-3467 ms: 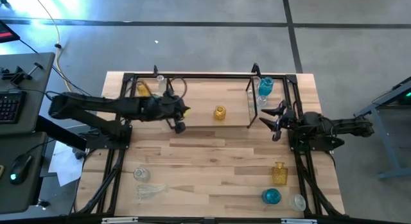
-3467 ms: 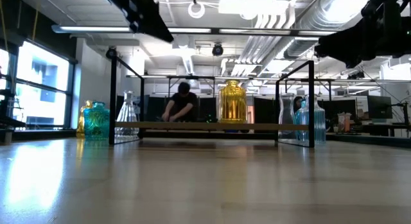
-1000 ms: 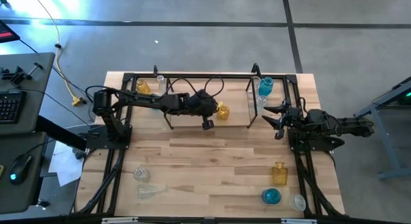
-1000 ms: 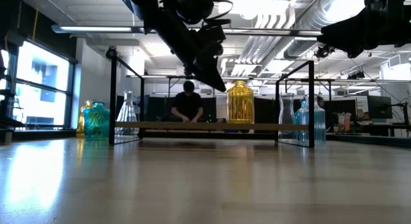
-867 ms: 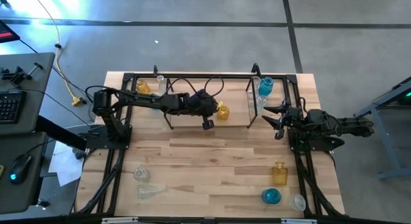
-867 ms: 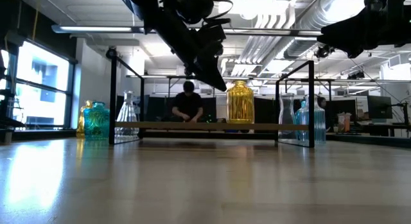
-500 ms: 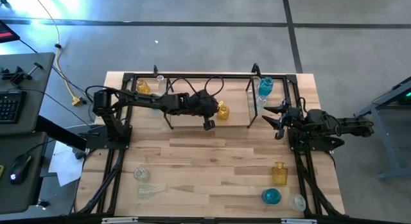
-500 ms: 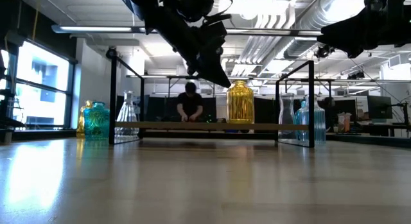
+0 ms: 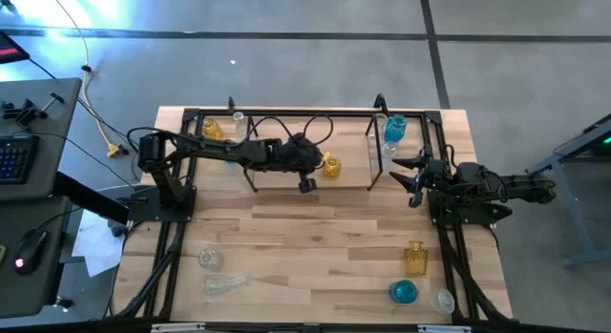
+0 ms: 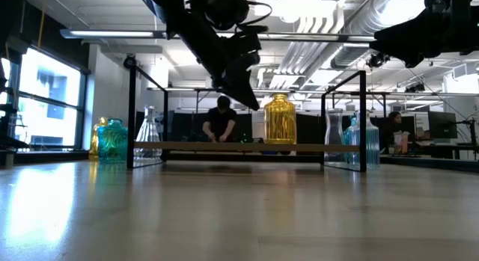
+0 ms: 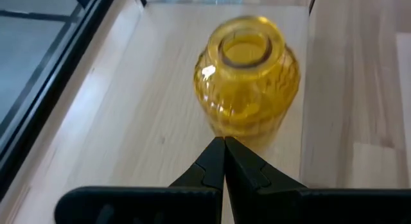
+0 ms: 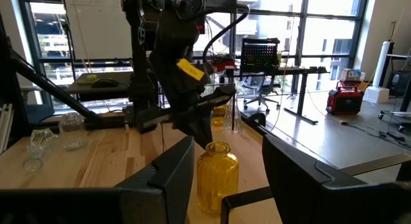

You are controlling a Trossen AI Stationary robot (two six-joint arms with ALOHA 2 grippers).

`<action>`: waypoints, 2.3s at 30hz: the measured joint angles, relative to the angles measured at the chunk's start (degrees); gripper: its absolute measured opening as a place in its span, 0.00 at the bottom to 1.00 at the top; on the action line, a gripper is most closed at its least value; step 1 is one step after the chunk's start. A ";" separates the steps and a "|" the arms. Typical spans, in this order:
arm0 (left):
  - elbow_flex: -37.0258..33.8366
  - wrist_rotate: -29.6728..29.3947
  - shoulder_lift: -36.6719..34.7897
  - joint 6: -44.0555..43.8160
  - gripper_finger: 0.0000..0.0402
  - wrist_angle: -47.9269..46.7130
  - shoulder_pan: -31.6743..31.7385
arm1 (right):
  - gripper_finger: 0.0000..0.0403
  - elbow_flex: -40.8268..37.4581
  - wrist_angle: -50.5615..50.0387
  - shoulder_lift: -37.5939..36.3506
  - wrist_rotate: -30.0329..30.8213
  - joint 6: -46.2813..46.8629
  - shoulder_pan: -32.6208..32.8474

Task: Sort vases onto shelf
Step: Put the yellow vase on the shelf

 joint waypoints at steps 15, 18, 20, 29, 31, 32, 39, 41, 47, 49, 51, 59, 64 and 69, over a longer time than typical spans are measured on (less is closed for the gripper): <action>0.02 1.87 0.00 -0.46 0.00 2.32 0.28 | 0.42 0.00 0.00 0.00 0.02 -0.02 0.01; 0.02 1.92 0.01 -0.60 0.00 2.33 0.27 | 0.42 0.00 -0.01 0.00 0.00 -0.02 -0.01; 0.09 1.92 0.48 -0.62 0.00 2.92 0.27 | 0.42 0.00 -0.02 0.00 0.00 0.00 0.00; 0.09 4.55 4.20 -2.05 0.00 6.70 0.16 | 0.42 0.00 -0.01 -0.02 0.01 0.02 0.01; 0.07 4.55 4.39 -2.10 0.00 6.74 0.16 | 0.42 0.00 -0.02 -0.02 0.00 0.02 -0.01; 0.07 4.55 4.28 -2.08 0.00 6.87 0.16 | 0.42 0.00 -0.02 -0.02 0.00 0.02 0.02; 0.07 1.99 4.22 -1.02 0.00 6.96 1.06 | 0.42 0.00 -0.02 -0.02 0.02 -0.46 0.02; 0.07 2.60 4.22 -1.05 0.00 6.99 1.62 | 0.42 0.01 -0.02 -0.02 0.02 -0.46 0.01; 0.07 2.10 4.22 -1.03 0.00 10.44 2.11 | 0.42 0.00 -0.02 -0.02 0.02 -0.61 -0.01; 0.07 2.42 4.22 -1.05 0.00 11.67 2.15 | 0.42 0.00 -0.02 -0.02 0.02 -0.59 0.01; 0.07 3.15 4.22 -1.35 0.00 11.66 2.15 | 0.42 0.02 -0.02 -0.02 0.03 -0.59 0.00; 0.07 6.35 4.22 -1.95 0.00 11.65 1.67 | 0.42 0.01 -0.02 -0.02 0.02 -0.59 0.00; 0.07 6.10 4.22 -1.61 0.00 11.95 0.74 | 0.42 0.02 -0.02 -0.02 0.02 -0.59 -0.01; 0.04 6.03 4.22 -1.53 0.00 13.29 0.32 | 0.42 0.02 -0.02 -0.02 0.03 0.04 0.01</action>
